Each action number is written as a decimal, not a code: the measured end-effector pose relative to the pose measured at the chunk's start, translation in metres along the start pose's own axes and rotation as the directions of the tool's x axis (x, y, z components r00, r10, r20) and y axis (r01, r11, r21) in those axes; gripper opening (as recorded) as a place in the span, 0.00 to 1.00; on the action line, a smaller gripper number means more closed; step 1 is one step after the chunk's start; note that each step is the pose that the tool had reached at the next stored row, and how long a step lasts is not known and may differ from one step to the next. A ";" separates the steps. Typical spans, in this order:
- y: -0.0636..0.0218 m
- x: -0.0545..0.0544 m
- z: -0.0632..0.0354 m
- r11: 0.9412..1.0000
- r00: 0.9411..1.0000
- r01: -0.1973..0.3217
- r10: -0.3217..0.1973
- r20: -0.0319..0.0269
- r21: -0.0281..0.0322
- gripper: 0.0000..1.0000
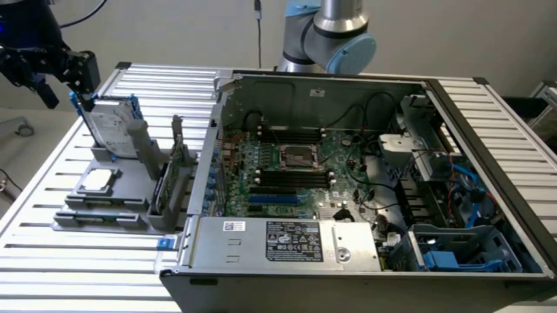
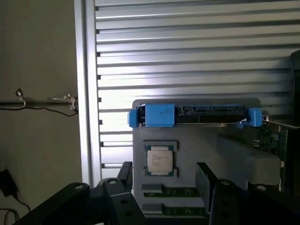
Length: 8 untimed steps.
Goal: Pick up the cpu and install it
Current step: 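Pick up the cpu and move it towards the insertion slot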
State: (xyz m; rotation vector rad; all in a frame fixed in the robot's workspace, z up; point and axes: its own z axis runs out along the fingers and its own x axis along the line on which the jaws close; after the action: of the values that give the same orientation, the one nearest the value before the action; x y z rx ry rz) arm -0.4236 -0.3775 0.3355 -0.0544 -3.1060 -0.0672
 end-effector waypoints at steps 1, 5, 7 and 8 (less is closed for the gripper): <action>-0.0015 0.000 0.0014 1.000 1.000 0.002 -0.002 -0.001 0.000 0.65; -0.0089 -0.001 0.0085 1.000 1.000 0.008 -0.008 -0.005 0.000 0.65; -0.0132 -0.001 0.0119 1.000 1.000 0.010 -0.010 -0.005 0.001 0.65; -0.0151 -0.001 0.0136 1.000 1.000 0.011 -0.011 -0.005 0.000 0.65</action>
State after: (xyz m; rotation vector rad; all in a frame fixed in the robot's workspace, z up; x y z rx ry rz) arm -0.4236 -0.3920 0.3212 -0.0370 -3.1011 -0.0669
